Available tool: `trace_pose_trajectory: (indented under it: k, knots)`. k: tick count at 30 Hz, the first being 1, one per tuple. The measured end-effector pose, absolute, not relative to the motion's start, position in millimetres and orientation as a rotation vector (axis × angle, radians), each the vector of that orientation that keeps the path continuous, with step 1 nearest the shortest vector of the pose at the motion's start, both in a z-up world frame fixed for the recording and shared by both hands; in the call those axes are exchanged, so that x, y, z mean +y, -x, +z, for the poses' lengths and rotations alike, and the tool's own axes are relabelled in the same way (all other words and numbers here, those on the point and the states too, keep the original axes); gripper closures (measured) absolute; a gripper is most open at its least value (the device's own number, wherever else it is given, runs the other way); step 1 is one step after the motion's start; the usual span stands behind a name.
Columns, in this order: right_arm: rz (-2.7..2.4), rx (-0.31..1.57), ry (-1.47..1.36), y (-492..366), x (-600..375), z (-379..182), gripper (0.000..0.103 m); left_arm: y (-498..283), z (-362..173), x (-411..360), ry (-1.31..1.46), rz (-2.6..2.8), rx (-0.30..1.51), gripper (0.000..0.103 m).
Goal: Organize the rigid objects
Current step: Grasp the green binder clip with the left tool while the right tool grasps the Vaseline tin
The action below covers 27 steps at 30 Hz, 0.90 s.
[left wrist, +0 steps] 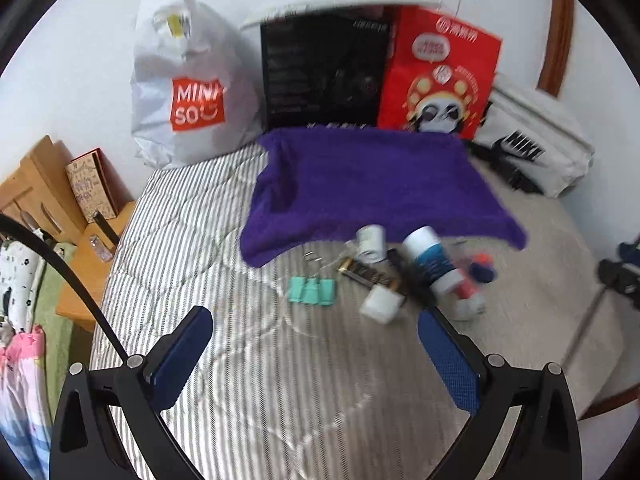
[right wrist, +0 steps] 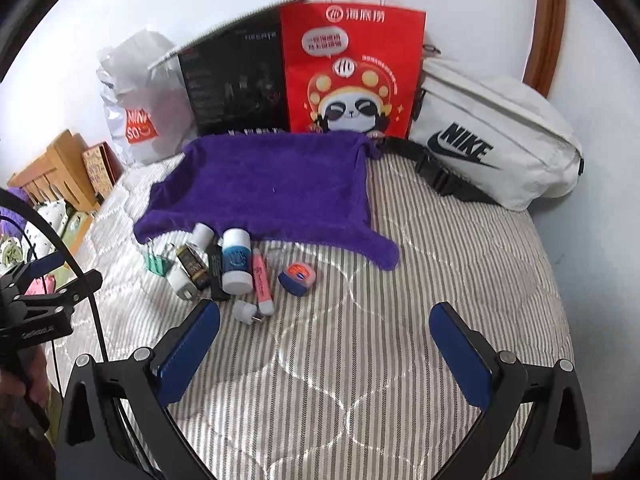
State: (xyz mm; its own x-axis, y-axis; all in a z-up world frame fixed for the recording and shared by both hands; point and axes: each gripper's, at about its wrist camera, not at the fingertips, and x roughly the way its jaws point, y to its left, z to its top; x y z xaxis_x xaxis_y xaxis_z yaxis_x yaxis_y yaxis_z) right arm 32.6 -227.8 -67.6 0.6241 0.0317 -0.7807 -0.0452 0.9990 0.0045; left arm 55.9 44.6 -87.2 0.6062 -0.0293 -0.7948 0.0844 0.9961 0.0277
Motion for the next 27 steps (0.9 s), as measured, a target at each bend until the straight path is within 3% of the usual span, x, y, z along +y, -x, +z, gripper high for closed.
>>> trace_pose_trajectory:
  k: [15,17,27]
  knots:
    - [0.05,1.011,0.0,-57,-238,-127,0.0,-113,-172,56,-0.042,-0.12,0.964,0.012]
    - [0.039,1.028,0.001,-60,-240,-133,0.0,-116,-178,56,-0.059,-0.121,0.963,0.021]
    - [0.031,1.057,0.023,-75,-241,-149,0.0,-118,-187,49,-0.083,-0.171,0.906,0.047]
